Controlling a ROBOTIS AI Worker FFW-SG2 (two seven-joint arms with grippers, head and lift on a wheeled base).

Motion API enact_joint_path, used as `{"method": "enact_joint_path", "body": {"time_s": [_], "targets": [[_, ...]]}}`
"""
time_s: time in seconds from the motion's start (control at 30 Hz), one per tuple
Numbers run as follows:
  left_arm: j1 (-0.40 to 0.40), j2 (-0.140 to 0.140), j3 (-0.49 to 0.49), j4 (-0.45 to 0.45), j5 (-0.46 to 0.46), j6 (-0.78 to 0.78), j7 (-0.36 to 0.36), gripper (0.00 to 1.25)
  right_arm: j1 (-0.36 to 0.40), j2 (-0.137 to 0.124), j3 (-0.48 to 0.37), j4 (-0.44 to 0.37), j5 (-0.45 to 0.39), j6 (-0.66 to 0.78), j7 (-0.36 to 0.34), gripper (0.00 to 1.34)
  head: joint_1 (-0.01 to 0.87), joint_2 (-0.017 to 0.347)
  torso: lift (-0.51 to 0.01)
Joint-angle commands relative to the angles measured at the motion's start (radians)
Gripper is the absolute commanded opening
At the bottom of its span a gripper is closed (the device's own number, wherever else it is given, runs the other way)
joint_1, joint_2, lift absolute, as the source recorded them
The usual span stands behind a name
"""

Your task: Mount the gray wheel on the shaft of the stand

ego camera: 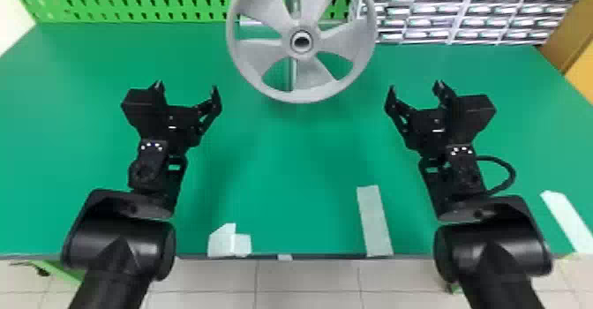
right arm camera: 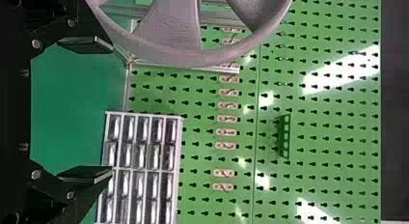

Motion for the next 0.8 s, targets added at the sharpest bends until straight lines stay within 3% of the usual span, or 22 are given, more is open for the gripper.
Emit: {"method": "enact_joint_path", "body": {"time_s": [0.0, 0.13, 0.33, 0.77], "targets": [[0.005, -0.003, 0.008, 0.000, -0.003, 0.008, 0.000, 1.04, 0.005, 0.011, -0.016, 0.000, 0.015, 0.004, 0.000, 0.96, 0.865, 0.052, -0.101], [0.006, -0.015, 0.023, 0.000, 0.000, 0.008, 0.002, 1.04, 0.009, 0.031, -0.034, 0.000, 0.024, 0.010, 0.000, 0.96, 0.865, 0.052, -0.101], [0.008, -0.033, 0.044, 0.000, -0.019, 0.008, 0.000, 1.04, 0.008, 0.032, -0.037, -0.002, 0.029, 0.032, -0.002, 0.96, 0.865, 0.052, -0.101], [0.008, -0.035, 0.041, 0.000, -0.019, 0.008, 0.002, 1.04, 0.008, 0.035, -0.040, -0.002, 0.036, 0.048, 0.000, 0.96, 0.865, 0.052, -0.101]]}}
